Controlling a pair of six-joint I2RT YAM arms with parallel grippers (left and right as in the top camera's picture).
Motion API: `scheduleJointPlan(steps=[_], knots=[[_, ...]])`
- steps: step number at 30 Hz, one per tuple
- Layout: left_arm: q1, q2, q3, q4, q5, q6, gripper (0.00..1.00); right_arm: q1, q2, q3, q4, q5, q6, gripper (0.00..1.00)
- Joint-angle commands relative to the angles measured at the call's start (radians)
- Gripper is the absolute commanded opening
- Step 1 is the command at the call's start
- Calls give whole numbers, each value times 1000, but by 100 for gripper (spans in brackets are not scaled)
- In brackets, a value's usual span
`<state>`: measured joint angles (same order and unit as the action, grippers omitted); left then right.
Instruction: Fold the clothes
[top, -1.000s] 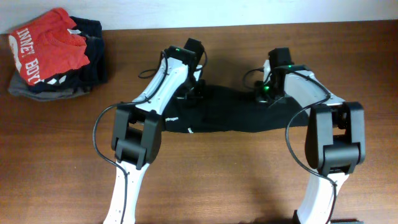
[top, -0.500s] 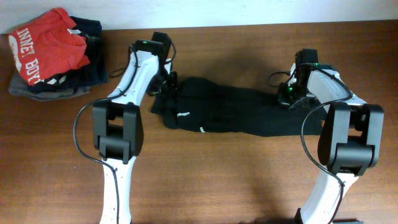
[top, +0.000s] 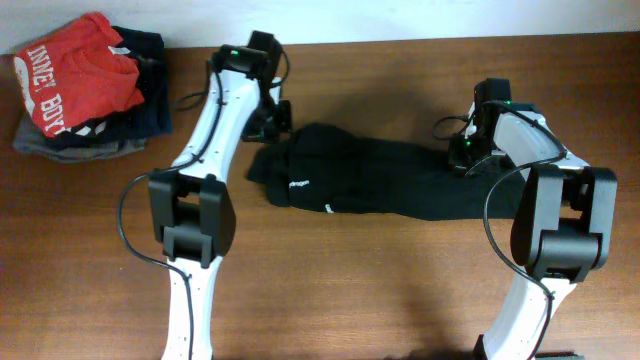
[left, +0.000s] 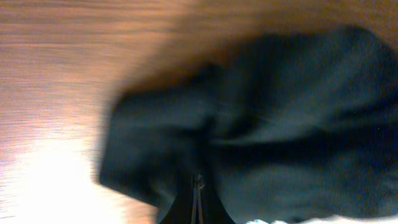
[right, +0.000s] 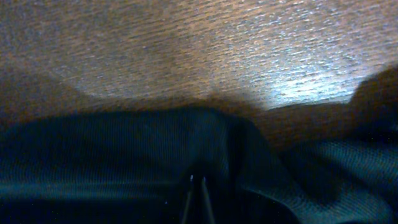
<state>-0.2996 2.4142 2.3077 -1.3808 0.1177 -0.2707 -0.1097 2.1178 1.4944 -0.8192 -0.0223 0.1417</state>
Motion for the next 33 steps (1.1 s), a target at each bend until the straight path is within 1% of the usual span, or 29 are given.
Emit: scheduleJointPlan(steps=[1,5,9,19,20,22,25,29,31,33], knots=[[-74,-38,14,7,78,80,1,-8,2,0,-7,56,-3,13],[-131,-35,10,24,78,88,1,-8,2,0,-8,43,-3,13],[-163,-27,-27,62,78,62,1,-8,2,0,-8,11,-3,13],[-153,107,-39,114,88,63,1,-10,2,38,-71,9,-3,11],[-148,119,-39,113,88,63,1,-10,2,53,-91,27,16,8],[-137,135,-39,109,85,63,2,-10,2,82,-128,83,65,8],[-103,159,-39,106,85,62,1,-10,2,160,-219,132,76,7],[-61,169,-39,106,85,62,2,-10,2,231,-312,151,76,10],[-37,169,-39,105,85,62,2,-10,2,254,-357,151,76,17],[-11,169,-39,104,85,62,2,-10,2,257,-389,153,76,19]])
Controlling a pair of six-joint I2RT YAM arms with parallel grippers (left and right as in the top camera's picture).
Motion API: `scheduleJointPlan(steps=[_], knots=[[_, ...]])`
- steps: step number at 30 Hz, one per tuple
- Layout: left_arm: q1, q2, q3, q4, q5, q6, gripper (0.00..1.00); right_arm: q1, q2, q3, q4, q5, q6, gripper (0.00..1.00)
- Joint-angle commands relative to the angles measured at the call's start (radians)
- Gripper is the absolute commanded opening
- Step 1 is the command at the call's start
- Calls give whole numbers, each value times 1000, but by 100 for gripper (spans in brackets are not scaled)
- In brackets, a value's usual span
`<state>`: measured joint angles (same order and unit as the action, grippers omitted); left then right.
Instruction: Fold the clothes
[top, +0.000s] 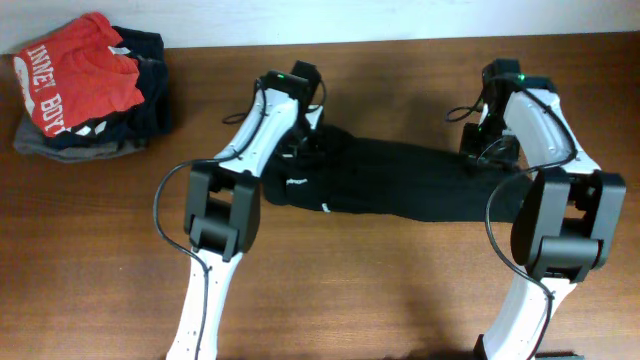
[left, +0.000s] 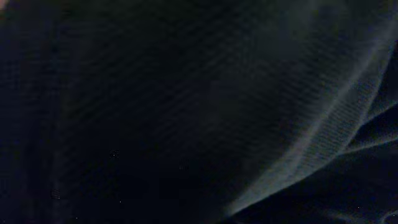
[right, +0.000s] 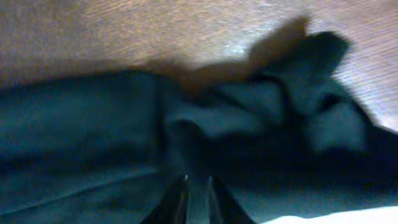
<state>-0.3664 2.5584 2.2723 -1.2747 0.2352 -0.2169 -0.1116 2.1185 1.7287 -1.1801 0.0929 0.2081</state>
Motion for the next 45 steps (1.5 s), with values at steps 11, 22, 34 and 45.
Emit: scheduleJointPlan(steps=[11,22,34,45], knots=[[171,24,-3,-32,-67,-2,1,-8,2,19,-31,73,6,46],[261,25,-3,-64,-130,-60,1,-8,10,-2,66,-9,6,70],[269,24,-3,-74,-130,-59,1,-6,49,-29,111,-269,-89,70],[274,24,-3,-73,-132,-59,1,-8,61,-51,68,-317,-92,4]])
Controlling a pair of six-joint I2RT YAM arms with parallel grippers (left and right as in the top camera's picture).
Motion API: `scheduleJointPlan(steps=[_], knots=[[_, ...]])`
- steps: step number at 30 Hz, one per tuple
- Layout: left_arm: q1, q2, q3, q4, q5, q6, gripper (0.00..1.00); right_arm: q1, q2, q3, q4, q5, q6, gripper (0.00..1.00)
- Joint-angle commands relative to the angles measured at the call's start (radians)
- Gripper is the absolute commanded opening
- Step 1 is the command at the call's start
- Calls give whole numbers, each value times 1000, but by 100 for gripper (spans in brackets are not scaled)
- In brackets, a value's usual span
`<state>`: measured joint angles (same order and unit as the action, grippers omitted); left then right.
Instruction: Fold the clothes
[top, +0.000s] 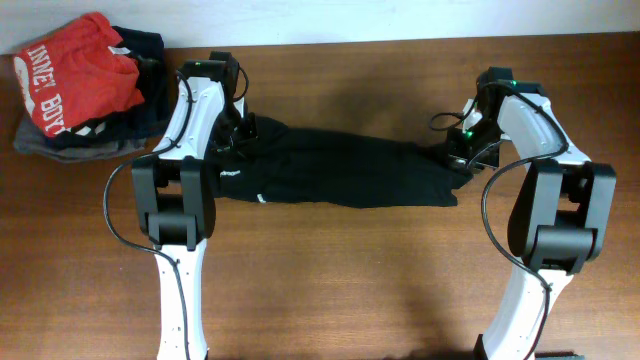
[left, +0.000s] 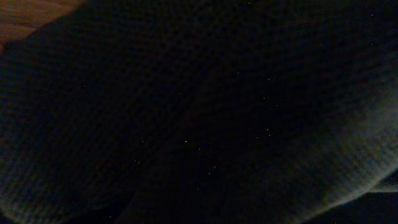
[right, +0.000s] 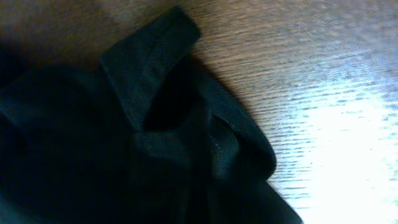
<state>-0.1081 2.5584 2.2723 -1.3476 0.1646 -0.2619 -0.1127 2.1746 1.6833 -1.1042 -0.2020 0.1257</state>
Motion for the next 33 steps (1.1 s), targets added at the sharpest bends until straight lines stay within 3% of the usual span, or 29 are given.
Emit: scheduleJointPlan(steps=[1,6,15,25,33], knots=[[17,24,-3,0,-62,-14,1,-6,5,-6,-10,-21,-10,4],[31,24,-3,-11,-110,-14,1,-6,3,28,-88,129,32,4],[89,24,-3,-36,-136,-33,1,-6,-8,135,-325,132,32,4],[98,24,42,-76,-136,-33,1,-5,-8,143,-319,213,126,4],[98,24,87,-98,-135,-33,1,7,-8,142,-335,73,47,17]])
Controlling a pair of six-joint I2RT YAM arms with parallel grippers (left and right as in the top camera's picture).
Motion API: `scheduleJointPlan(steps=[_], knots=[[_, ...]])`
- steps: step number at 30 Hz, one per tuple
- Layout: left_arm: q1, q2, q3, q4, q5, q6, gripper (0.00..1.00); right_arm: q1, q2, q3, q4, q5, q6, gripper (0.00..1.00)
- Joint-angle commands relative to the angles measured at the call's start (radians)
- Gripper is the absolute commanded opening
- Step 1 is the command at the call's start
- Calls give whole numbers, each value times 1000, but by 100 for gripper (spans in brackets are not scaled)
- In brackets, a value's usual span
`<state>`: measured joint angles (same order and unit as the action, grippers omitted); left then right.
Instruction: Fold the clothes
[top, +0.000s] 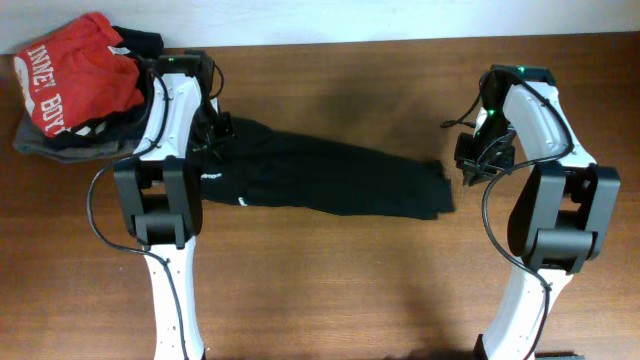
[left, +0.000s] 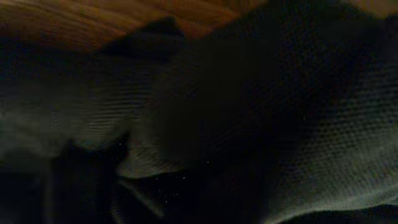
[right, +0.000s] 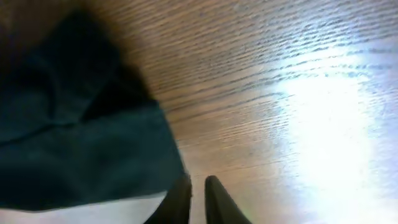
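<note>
A long black garment (top: 330, 180) lies stretched across the table from left to right. My left gripper (top: 215, 130) sits at its left end. In the left wrist view dark fabric (left: 280, 124) fills the frame and covers the fingers. My right gripper (top: 478, 165) hangs just past the garment's right end, apart from it. In the right wrist view its fingers (right: 198, 183) stand a narrow gap apart over bare wood with nothing between them, and the garment's edge (right: 74, 143) lies to their left.
A pile of folded clothes (top: 85, 85), red shirt on top, sits at the back left corner, close to the left arm. The wooden table (top: 350, 290) runs bare in front of the garment.
My right gripper has let go of the garment's right end and now stands off it to the right. The left gripper and the garment's left end have shifted further left.
Both grippers first held the ends of the bunched black garment near the table's middle. Then the left gripper sat further right on it. By 1.1 s ago the garment was drawn out long and further left. Now it lies stretched, with the right end released.
</note>
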<state>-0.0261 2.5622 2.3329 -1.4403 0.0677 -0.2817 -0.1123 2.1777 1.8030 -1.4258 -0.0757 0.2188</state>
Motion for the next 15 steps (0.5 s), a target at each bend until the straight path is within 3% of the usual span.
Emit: scheduleJointPlan(steps=[1,3,5,8,15], knots=[[16,20,26,-7,-39,-13,1,13,-11,23,-26,-72,-64,20],[16,20,26,-10,-39,-13,1,24,-11,23,-46,-71,-66,36],[16,20,26,-12,-39,-13,1,37,-11,23,-55,-71,-73,42],[16,20,27,-15,-39,-13,1,60,-11,23,-49,-72,-72,41],[16,20,143,-79,-39,-13,1,101,-13,23,32,-170,-79,28]])
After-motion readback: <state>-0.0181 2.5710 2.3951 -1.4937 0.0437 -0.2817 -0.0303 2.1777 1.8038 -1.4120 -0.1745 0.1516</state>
